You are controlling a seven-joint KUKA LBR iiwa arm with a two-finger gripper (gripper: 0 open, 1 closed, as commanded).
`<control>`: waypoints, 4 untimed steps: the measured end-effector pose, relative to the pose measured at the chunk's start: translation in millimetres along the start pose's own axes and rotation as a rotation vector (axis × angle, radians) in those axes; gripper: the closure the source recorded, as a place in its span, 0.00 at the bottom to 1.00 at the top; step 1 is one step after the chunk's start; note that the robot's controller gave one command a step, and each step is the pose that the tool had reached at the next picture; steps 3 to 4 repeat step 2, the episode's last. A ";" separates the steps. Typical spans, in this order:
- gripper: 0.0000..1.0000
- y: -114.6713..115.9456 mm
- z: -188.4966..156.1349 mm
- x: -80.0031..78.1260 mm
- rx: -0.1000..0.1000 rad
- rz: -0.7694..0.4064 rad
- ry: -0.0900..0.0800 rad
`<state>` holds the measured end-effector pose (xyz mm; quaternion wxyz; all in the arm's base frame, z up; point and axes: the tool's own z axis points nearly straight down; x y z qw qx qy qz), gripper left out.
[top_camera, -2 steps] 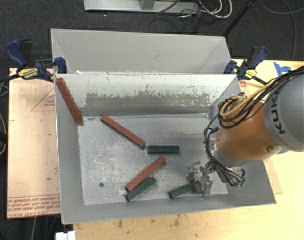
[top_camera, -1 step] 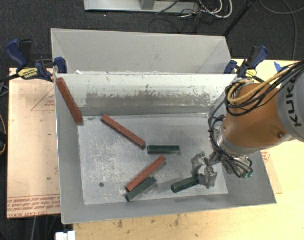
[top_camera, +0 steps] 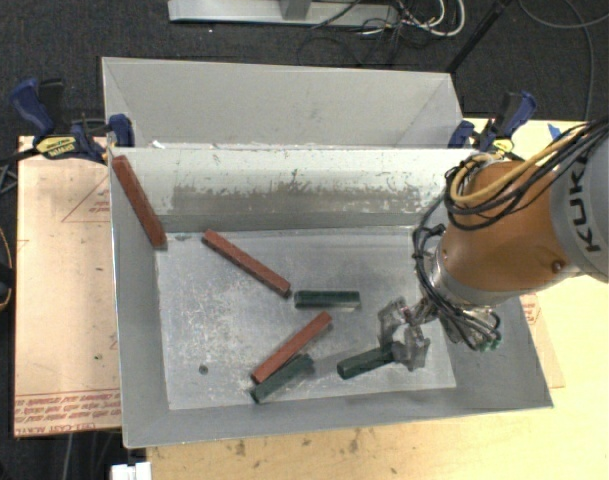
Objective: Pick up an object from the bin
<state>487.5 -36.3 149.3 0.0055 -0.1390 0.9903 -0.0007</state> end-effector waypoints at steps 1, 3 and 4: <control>1.00 -10.8 -22.3 3.2 -0.005 -0.003 0.013; 1.00 2.8 -88.0 -3.8 -0.005 -0.031 0.013; 1.00 2.8 -88.0 -3.8 -0.005 -0.031 0.013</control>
Offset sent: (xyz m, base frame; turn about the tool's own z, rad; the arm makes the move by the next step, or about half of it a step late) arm 0.0024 0.0087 0.1029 -0.0386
